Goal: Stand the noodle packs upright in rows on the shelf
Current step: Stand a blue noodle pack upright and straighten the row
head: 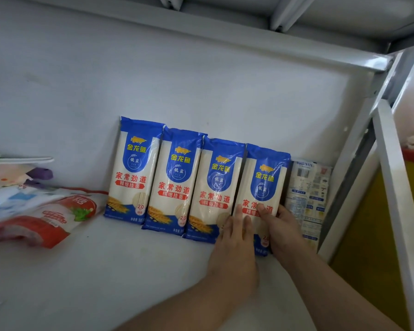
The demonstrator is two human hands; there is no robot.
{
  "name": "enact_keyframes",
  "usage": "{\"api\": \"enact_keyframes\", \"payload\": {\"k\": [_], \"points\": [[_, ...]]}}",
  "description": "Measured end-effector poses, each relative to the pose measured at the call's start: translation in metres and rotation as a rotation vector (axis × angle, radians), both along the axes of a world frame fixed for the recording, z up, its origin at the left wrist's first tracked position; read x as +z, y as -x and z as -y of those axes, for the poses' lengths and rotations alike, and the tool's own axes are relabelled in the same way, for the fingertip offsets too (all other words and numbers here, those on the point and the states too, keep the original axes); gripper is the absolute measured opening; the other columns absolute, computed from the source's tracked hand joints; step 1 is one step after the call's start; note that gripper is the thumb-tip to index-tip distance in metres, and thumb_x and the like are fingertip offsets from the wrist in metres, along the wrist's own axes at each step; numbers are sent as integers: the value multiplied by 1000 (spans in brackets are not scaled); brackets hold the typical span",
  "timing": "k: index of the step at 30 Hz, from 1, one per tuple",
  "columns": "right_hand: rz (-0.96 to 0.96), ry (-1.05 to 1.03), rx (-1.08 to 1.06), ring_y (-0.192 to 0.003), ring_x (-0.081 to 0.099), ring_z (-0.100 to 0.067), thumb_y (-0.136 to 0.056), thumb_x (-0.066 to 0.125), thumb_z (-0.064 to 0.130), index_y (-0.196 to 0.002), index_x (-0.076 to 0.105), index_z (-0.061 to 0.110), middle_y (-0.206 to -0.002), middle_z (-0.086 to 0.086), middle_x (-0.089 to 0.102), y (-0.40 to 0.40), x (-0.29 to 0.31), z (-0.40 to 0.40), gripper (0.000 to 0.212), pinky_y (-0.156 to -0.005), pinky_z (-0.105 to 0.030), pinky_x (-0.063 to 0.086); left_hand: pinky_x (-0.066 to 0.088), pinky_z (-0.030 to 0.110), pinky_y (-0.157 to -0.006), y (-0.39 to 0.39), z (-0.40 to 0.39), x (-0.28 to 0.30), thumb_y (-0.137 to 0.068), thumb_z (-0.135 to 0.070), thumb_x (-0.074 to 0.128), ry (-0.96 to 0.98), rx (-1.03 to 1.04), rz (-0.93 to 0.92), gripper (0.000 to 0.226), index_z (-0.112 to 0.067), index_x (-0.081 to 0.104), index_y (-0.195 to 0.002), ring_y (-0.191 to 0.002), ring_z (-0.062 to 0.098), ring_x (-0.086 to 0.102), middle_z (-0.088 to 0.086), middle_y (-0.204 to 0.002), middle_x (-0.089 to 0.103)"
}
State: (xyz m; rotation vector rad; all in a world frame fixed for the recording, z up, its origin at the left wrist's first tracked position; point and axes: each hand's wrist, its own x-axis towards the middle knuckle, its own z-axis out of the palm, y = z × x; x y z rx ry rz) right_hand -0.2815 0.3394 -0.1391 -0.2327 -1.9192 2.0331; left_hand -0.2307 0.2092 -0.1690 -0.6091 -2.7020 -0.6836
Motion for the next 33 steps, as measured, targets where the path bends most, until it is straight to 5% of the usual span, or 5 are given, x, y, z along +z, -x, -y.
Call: {"api": "enact_keyframes", "payload": {"k": [7, 17, 22, 26, 33], "points": [[-7, -101, -27, -105, 74, -31, -95, 71, 29, -122, 66, 21, -111, -3, 78, -1, 2, 3, 29, -90, -65, 58, 13, 43, -125, -2, -7, 0, -96, -21, 59, -10, 33, 27, 94, -17, -11, -158, -153, 30, -16, 3, -162, -32], [-4, -172, -47, -105, 73, -28, -95, 71, 31, -124, 64, 21, -112, -1, 76, -4, 3, 10, 32, -89, -59, 60, 12, 44, -125, -6, -8, 1, -96, -20, 60, 33, 70, 45, 95, -13, -12, -158, -153, 31, -14, 8, -162, -31], [-4, -243, -128, -98, 71, -22, -95, 71, 33, -119, 66, 13, -110, -3, 74, -11, 4, 13, 31, -71, -38, 61, 10, 46, -123, -6, -10, 5, -95, -24, 62, 105, 110, 51, 97, -12, -10, -158, -152, 34, -17, 12, -162, -29], [25, -385, -213, -98, 70, -23, -97, 67, 38, -111, 64, 12, -106, -3, 72, -16, 3, 20, 29, -86, -46, 61, 12, 45, -123, -5, -12, 3, -93, -21, 63, 73, 117, 60, 96, -13, -8, -158, -152, 33, -12, 8, -164, -26], [-61, -674, -463, -89, 64, -12, -100, 62, 33, -109, 65, 27, -95, 10, 64, -45, -1, -5, 11, -74, -33, 59, 12, 47, -123, -10, -10, 7, -92, -22, 63, 143, 128, 77, 99, -11, -10, -158, -151, 36, -13, 11, -162, -29]]}}
